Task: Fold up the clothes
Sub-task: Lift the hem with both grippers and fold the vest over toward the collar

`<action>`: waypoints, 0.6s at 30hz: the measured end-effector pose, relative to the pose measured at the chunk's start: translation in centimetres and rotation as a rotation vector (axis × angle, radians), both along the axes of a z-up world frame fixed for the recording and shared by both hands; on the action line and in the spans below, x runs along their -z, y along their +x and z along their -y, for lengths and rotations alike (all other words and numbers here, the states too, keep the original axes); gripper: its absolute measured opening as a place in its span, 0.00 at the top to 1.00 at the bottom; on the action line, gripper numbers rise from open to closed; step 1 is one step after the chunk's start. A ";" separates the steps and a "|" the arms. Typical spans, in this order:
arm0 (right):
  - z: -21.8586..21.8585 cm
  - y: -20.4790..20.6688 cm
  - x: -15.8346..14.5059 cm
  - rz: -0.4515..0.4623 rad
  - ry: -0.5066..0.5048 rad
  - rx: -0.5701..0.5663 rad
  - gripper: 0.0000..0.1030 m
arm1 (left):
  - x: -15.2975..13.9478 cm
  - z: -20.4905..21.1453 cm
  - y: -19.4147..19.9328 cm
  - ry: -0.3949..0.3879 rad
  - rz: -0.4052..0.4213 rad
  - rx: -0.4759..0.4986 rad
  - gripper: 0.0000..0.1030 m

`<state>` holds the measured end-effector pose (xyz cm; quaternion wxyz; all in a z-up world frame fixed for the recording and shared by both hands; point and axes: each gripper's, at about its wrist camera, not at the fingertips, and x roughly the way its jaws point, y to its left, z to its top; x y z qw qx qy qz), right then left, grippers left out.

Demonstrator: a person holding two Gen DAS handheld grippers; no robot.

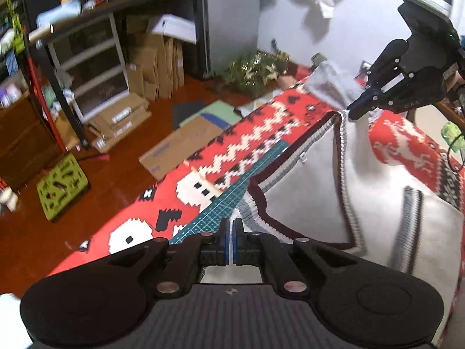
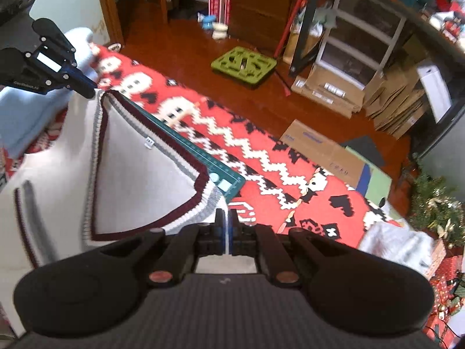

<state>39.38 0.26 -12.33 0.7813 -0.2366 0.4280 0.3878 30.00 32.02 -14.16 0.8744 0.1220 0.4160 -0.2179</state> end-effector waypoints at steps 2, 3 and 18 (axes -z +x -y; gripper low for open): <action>0.8 -1.9 -1.7 0.024 0.015 0.001 0.99 | -1.4 0.7 -2.2 0.002 0.025 0.000 0.98; 1.1 -2.8 -2.4 0.038 0.019 -0.005 0.99 | -1.9 1.1 -3.5 0.004 0.034 -0.004 0.98; 6.2 -21.5 -6.6 0.118 0.021 0.000 0.99 | -2.9 8.1 -22.3 0.021 0.026 -0.009 0.98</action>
